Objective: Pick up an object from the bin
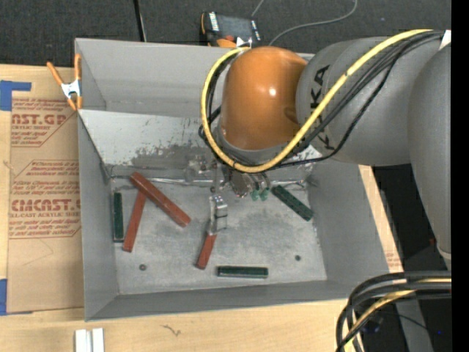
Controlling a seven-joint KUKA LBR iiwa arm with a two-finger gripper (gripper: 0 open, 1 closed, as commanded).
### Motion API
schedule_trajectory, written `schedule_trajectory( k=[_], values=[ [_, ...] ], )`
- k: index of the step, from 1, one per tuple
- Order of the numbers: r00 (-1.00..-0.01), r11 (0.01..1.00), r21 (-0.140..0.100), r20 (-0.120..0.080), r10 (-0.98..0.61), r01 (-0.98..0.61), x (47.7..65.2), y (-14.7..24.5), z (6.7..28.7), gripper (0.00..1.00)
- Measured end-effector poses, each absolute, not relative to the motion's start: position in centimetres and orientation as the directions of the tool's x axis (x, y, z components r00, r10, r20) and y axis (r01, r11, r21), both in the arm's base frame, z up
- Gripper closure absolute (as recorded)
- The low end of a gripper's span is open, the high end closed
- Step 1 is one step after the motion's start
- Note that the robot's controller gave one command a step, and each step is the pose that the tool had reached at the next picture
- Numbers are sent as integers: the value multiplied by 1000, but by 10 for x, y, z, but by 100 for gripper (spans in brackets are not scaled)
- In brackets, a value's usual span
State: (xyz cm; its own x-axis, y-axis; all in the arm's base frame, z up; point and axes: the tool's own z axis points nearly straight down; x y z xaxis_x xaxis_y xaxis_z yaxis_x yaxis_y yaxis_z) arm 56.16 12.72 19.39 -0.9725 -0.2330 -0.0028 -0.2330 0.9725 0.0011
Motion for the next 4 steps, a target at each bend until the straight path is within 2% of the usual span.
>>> schedule_trajectory(
  k=[1, 2, 3, 4],
  values=[
    [-984, 984, 2, -1, -179, -179, 510, 113, 68, 0],
    [-889, 889, -3, -1, -458, -458, 535, 39, 70, 0],
    [-888, 888, 1, -2, -460, -460, 535, 43, 70, 100],
    [-914, 914, -3, -9, -406, -406, 532, 29, 193, 100]
  ],
)
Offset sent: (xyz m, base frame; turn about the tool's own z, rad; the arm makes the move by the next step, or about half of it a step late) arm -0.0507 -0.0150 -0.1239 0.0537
